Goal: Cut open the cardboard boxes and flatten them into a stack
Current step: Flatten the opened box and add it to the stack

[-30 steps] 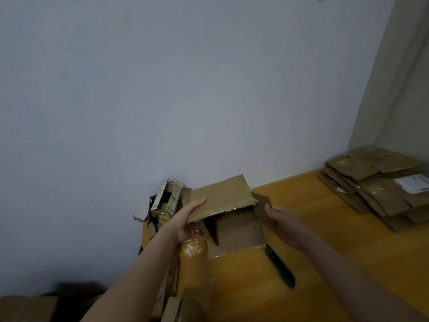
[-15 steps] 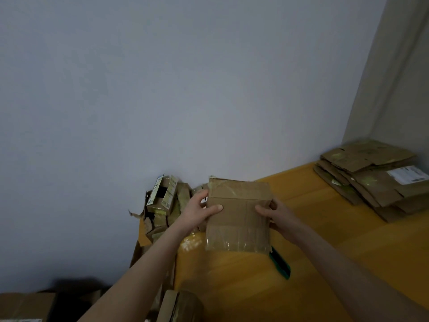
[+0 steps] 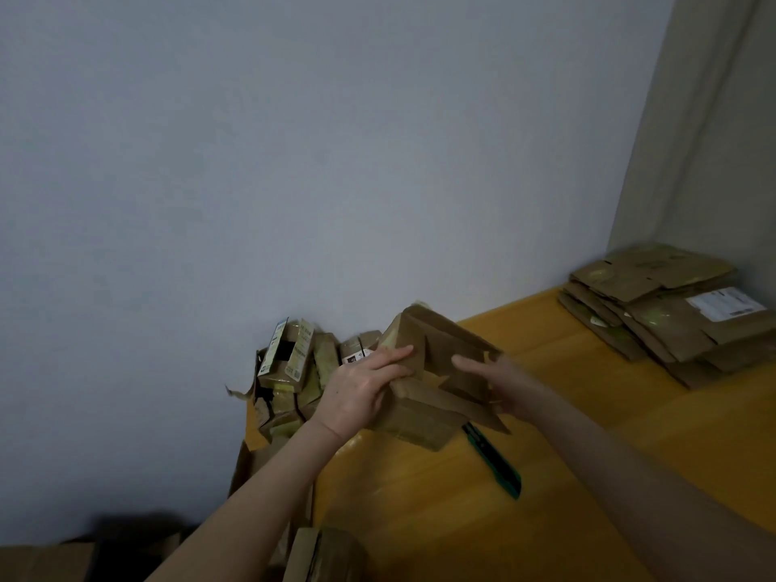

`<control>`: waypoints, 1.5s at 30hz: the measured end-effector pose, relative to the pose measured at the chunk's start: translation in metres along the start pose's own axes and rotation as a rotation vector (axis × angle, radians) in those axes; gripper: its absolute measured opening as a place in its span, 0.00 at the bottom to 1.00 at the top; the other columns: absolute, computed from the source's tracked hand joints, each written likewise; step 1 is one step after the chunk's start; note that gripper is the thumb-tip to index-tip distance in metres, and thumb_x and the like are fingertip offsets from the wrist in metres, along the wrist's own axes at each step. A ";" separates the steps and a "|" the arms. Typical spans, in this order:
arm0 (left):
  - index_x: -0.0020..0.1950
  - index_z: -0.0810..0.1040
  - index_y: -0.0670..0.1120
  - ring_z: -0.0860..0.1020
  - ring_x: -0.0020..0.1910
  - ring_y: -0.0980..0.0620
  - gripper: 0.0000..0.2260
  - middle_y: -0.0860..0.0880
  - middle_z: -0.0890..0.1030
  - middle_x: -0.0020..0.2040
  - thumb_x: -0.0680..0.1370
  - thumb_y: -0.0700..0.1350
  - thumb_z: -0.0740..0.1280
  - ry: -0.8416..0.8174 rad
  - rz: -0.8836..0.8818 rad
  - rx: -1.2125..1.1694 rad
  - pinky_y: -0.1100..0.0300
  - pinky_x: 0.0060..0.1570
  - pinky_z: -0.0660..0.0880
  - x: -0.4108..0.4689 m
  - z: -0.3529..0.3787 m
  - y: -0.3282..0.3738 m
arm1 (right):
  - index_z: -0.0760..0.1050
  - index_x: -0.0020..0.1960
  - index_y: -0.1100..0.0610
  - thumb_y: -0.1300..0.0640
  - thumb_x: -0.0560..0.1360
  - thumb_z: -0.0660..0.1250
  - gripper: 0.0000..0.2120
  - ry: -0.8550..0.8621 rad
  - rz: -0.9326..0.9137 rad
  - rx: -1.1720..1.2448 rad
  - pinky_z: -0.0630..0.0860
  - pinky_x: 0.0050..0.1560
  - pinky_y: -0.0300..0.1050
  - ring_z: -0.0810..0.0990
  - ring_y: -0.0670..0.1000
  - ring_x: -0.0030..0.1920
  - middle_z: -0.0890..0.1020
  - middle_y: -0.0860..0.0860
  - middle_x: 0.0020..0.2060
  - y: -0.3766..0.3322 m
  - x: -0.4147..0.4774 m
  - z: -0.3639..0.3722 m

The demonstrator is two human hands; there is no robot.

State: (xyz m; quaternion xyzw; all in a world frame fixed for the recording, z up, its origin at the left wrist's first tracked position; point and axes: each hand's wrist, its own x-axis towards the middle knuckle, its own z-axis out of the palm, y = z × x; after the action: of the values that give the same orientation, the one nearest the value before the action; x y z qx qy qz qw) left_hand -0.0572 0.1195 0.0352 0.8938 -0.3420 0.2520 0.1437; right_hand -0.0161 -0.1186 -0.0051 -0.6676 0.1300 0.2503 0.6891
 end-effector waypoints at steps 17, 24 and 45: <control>0.62 0.80 0.49 0.69 0.68 0.49 0.19 0.54 0.70 0.71 0.80 0.57 0.58 -0.304 -1.083 -1.112 0.52 0.60 0.72 -0.001 -0.015 -0.028 | 0.69 0.54 0.58 0.52 0.82 0.58 0.09 0.347 -0.042 0.396 0.79 0.44 0.56 0.75 0.56 0.44 0.74 0.56 0.44 -0.008 0.012 0.005; 0.54 0.77 0.46 0.78 0.45 0.53 0.18 0.47 0.81 0.53 0.70 0.53 0.75 -0.375 -1.303 -0.781 0.62 0.38 0.75 0.012 0.013 -0.027 | 0.73 0.44 0.52 0.52 0.82 0.58 0.10 0.245 -0.172 0.269 0.76 0.57 0.60 0.77 0.53 0.44 0.78 0.53 0.43 -0.005 0.003 0.030; 0.67 0.75 0.42 0.75 0.59 0.41 0.37 0.42 0.77 0.57 0.78 0.69 0.46 -0.234 -1.478 -1.553 0.35 0.58 0.70 -0.011 0.024 -0.030 | 0.64 0.72 0.60 0.52 0.83 0.53 0.20 0.187 -0.109 0.988 0.71 0.61 0.57 0.71 0.60 0.67 0.71 0.60 0.68 -0.001 0.007 0.000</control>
State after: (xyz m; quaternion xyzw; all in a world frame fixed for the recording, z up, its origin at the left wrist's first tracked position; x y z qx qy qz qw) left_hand -0.0357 0.1371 0.0067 0.5622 0.2044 -0.2702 0.7544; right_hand -0.0092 -0.1171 -0.0075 -0.2873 0.2589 0.0616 0.9201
